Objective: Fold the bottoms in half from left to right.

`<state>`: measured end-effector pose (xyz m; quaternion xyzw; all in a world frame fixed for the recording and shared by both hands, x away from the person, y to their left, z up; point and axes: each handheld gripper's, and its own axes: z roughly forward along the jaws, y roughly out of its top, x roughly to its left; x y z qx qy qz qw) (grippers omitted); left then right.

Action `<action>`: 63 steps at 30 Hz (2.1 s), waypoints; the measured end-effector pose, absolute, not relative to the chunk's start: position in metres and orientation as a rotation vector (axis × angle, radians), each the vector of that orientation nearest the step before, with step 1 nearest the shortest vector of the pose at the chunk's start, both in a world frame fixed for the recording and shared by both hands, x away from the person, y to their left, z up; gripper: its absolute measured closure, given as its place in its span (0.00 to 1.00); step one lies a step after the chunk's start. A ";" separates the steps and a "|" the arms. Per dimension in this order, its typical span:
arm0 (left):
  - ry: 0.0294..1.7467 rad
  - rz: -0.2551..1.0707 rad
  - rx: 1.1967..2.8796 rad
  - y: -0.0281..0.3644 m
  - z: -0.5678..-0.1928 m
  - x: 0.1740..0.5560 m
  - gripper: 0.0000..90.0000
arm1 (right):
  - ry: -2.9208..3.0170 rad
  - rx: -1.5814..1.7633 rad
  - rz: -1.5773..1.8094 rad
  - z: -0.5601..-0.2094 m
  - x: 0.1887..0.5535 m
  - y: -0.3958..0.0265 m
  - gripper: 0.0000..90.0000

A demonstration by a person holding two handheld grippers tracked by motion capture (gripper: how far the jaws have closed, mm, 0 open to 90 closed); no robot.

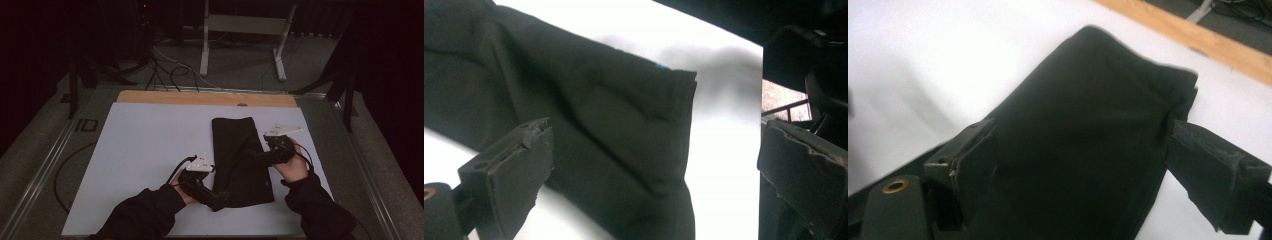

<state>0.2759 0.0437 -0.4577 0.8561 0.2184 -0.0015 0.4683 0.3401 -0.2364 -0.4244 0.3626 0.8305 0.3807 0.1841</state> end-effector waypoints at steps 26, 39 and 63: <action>0.397 -0.027 2.288 0.036 -0.503 0.248 0.53 | 2.500 1.291 0.928 -0.481 0.256 -0.279 0.66; 0.389 -0.033 2.383 0.034 -0.509 0.252 0.93 | 2.531 1.333 0.885 -0.479 0.251 -0.280 0.96; 0.373 -0.071 2.408 0.034 -0.511 0.254 0.99 | 2.530 1.412 0.775 -0.487 0.236 -0.283 0.96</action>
